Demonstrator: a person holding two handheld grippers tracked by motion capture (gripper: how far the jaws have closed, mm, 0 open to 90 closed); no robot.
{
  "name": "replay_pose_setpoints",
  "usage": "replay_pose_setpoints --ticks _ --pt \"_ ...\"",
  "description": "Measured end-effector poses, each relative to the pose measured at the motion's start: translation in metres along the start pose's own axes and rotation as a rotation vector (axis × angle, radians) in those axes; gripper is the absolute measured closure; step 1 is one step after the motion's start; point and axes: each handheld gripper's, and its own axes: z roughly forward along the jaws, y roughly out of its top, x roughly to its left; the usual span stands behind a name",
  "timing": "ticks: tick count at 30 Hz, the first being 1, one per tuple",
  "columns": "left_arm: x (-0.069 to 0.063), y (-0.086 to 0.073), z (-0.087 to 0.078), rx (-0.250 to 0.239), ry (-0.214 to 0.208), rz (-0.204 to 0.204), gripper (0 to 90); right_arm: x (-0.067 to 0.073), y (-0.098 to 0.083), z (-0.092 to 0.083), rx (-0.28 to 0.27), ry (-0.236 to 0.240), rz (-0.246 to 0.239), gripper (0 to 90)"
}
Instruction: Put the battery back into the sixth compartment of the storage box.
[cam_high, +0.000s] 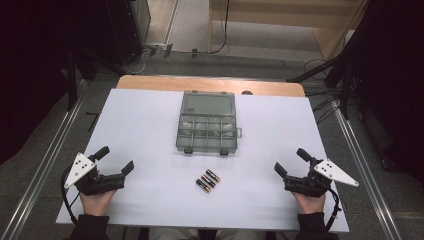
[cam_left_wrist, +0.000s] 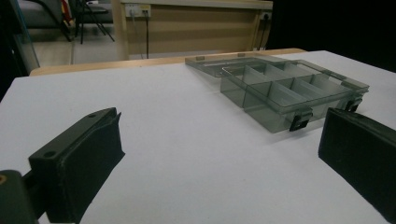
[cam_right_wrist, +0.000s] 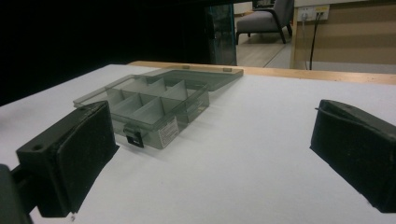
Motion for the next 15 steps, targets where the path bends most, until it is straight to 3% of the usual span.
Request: replay_pose_setpoints --ticks 15 --pt "0.0006 -0.0001 0.0009 -0.007 -0.004 -0.006 0.0 0.0012 -0.0017 -0.0002 0.01 -0.009 -0.008 0.4"
